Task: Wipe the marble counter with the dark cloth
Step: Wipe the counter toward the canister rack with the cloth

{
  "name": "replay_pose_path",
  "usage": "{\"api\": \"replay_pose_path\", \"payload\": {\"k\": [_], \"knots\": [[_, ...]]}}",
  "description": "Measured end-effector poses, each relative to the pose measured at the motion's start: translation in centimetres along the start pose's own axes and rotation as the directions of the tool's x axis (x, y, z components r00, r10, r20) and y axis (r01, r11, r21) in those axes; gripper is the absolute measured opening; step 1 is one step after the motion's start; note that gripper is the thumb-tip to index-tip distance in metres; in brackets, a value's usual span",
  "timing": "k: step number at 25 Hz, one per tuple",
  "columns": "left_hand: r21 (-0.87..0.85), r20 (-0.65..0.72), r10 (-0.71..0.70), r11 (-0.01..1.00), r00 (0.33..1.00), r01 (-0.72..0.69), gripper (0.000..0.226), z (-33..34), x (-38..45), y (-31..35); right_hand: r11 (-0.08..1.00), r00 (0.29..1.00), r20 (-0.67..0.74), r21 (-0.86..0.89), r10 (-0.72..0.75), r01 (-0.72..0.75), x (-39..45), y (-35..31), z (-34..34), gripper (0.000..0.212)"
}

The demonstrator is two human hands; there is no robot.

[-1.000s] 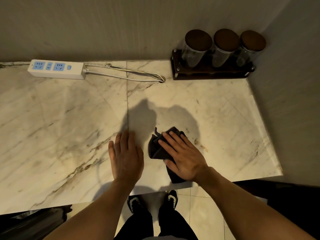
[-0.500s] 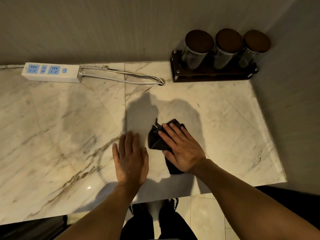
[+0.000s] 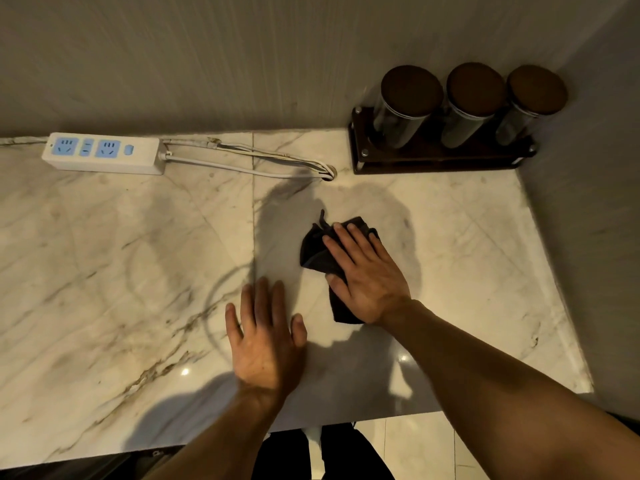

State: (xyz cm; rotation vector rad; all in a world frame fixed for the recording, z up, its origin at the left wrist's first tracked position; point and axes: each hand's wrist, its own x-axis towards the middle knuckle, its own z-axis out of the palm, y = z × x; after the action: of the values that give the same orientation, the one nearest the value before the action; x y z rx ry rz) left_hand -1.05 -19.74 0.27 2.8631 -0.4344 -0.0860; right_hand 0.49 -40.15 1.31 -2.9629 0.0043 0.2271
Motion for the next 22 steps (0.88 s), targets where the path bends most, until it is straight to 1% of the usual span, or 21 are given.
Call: {"api": "replay_pose_path", "payload": {"k": [4, 7, 10, 13, 16, 19, 22], "knots": [[0.036, 0.001, 0.01, 0.999, 1.0, -0.01, 0.06, 0.0, 0.1, -0.1, 0.998, 0.998, 0.001, 0.006, 0.07, -0.07, 2.5, 0.6, -0.6, 0.063], [0.071, 0.02, 0.008, 0.997, 1.0, -0.009, 0.063, 0.0, 0.1, -0.1, 0.988, 0.988, 0.003, 0.007, 0.156, -0.156, 4.5, 1.2, -1.0, 0.063], [0.095, 0.047, -0.006, 0.995, 0.999, 0.001, 0.064, 0.2, 0.2, -0.1, 0.967, 0.967, 0.004, 0.018, 0.255, -0.255, 6.1, 1.8, -1.0, 0.063], [0.12, 0.047, 0.003, 0.993, 0.999, -0.009, 0.065, 0.2, 0.1, -0.2, 0.937, 0.936, -0.041, 0.039, 0.349, -0.348, 6.6, 1.7, -0.8, 0.062], [0.121, 0.033, 0.005, 0.993, 0.999, -0.009, 0.065, 0.1, 0.1, -0.1, 0.874, 0.875, -0.062, 0.107, 0.481, -0.473, 6.5, 0.8, -0.5, 0.063], [0.127, 0.015, 0.014, 0.992, 1.0, -0.016, 0.064, 0.2, 0.0, -0.1, 0.774, 0.777, -0.07, 0.178, 0.626, -0.607, 5.9, -0.3, -0.1, 0.064], [0.125, 0.003, 0.019, 0.992, 1.0, -0.019, 0.064, 0.2, 0.0, -0.1, 0.699, 0.703, -0.072, 0.219, 0.707, -0.681, 4.9, -1.3, 0.1, 0.064]]}}
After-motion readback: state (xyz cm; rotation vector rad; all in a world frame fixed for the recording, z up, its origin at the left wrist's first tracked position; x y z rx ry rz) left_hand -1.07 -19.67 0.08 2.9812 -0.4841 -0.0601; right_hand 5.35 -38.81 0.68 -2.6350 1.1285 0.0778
